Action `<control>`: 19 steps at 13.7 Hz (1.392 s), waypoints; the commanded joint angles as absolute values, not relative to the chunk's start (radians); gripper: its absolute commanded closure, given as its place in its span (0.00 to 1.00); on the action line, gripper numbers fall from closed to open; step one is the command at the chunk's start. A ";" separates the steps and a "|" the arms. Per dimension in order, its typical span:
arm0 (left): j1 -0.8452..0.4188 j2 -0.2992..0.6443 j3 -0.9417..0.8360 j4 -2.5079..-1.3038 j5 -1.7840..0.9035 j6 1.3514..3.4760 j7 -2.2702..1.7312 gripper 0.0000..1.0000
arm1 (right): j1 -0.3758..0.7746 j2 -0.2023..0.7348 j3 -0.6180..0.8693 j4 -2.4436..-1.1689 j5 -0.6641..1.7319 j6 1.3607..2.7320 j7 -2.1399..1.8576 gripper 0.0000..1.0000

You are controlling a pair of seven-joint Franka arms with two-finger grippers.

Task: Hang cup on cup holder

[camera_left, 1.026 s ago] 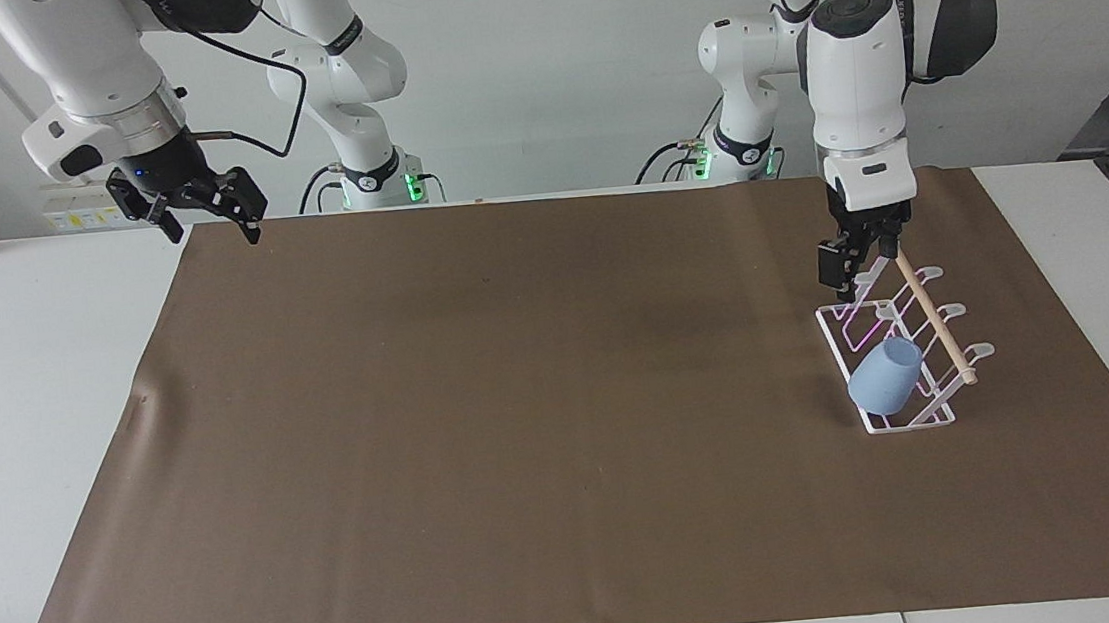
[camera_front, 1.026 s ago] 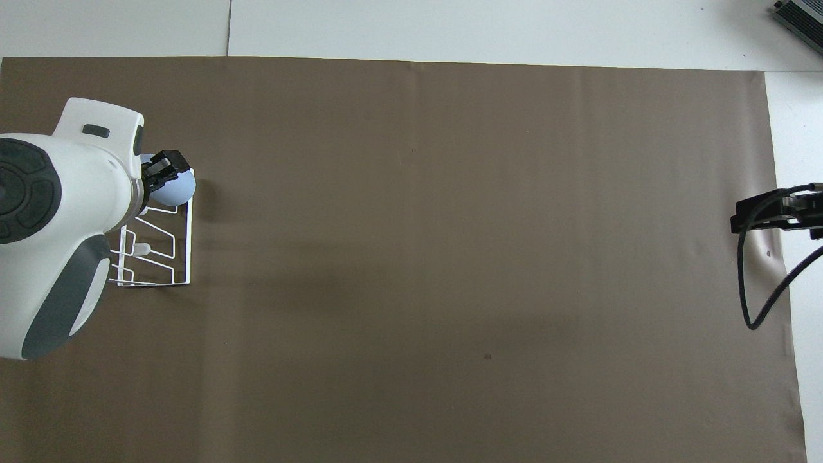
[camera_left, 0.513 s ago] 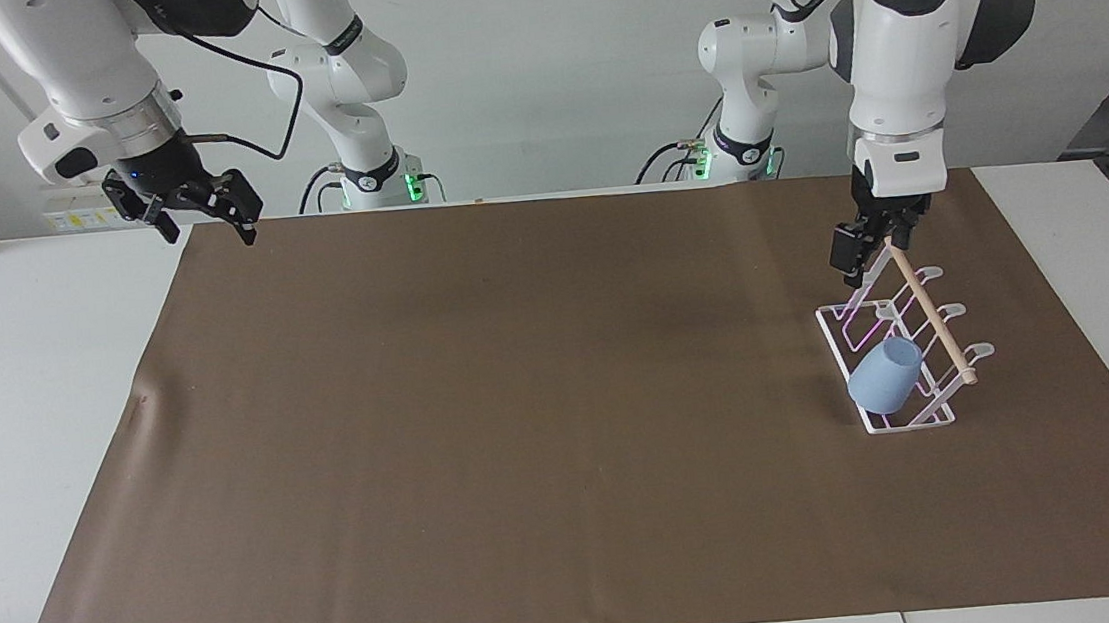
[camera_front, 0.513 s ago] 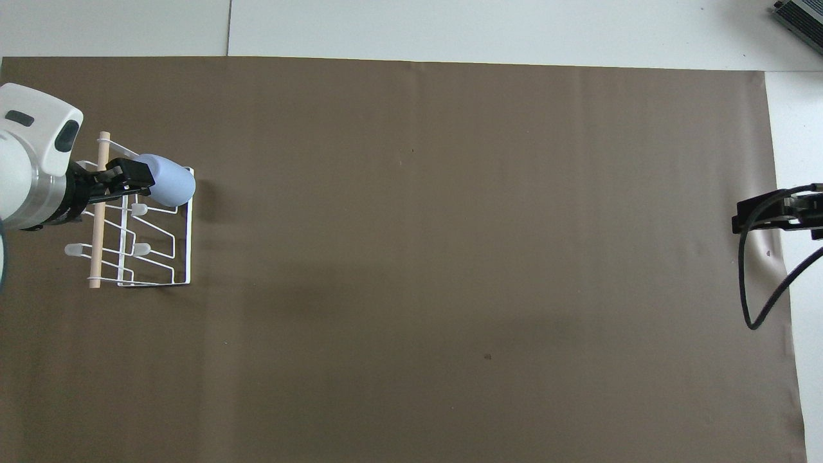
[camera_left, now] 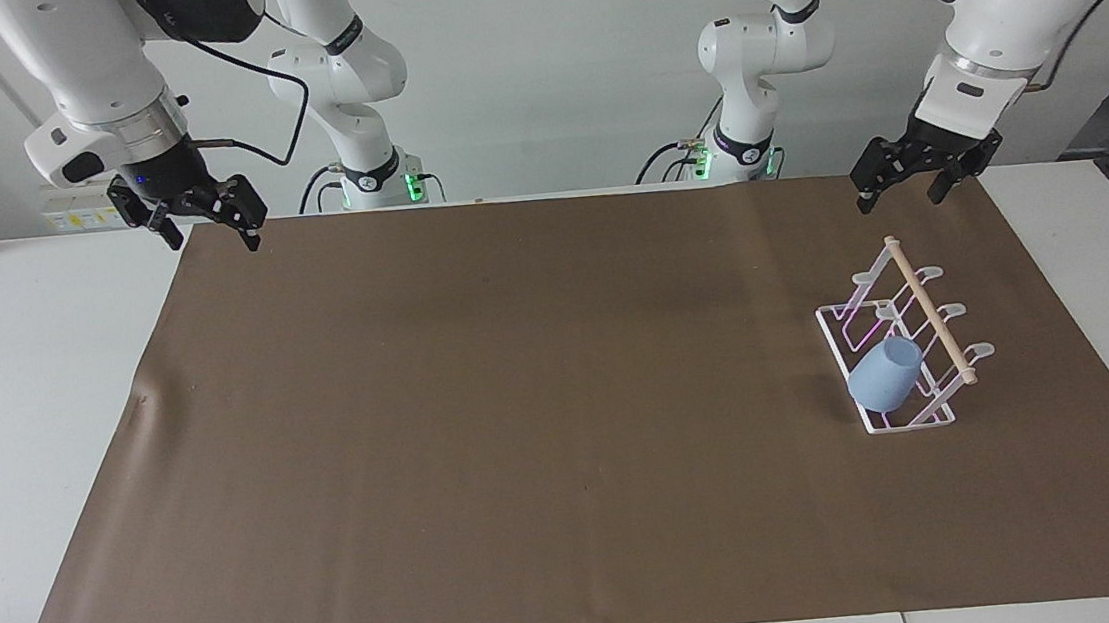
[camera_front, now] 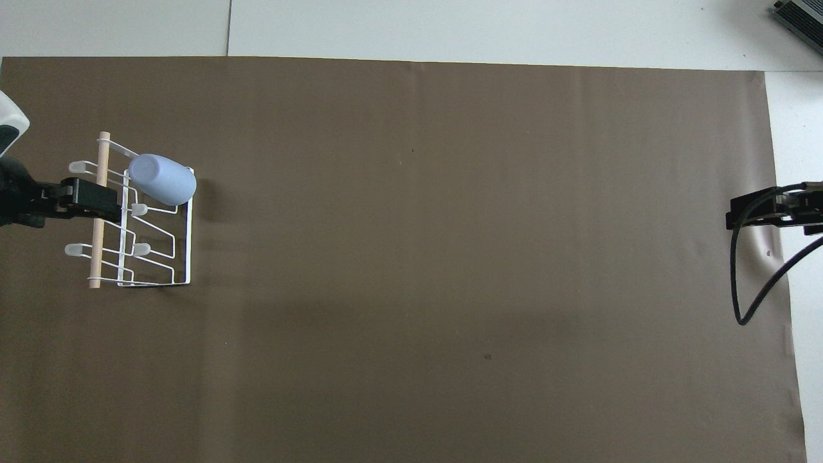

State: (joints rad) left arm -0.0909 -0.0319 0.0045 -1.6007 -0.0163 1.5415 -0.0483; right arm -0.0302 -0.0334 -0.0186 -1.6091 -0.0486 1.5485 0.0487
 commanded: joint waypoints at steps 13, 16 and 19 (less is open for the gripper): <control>-0.063 -0.035 -0.025 -1.517 -0.032 1.459 0.080 0.00 | -0.043 -0.074 -0.017 -1.660 -0.057 1.569 0.028 0.00; -0.061 -0.043 -0.021 -1.523 -0.031 1.430 0.130 0.00 | -0.043 -0.074 -0.017 -1.660 -0.057 1.568 0.026 0.00; -0.061 -0.048 -0.021 -1.537 -0.011 1.445 0.118 0.00 | -0.044 -0.074 -0.017 -1.660 -0.057 1.568 0.020 0.00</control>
State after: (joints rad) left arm -0.0718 -0.0257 -0.0161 -1.5165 -0.0240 1.4509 0.1102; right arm -0.0327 -0.0468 -0.0210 -1.6260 -0.0486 1.5485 0.0487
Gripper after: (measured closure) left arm 0.000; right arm 0.000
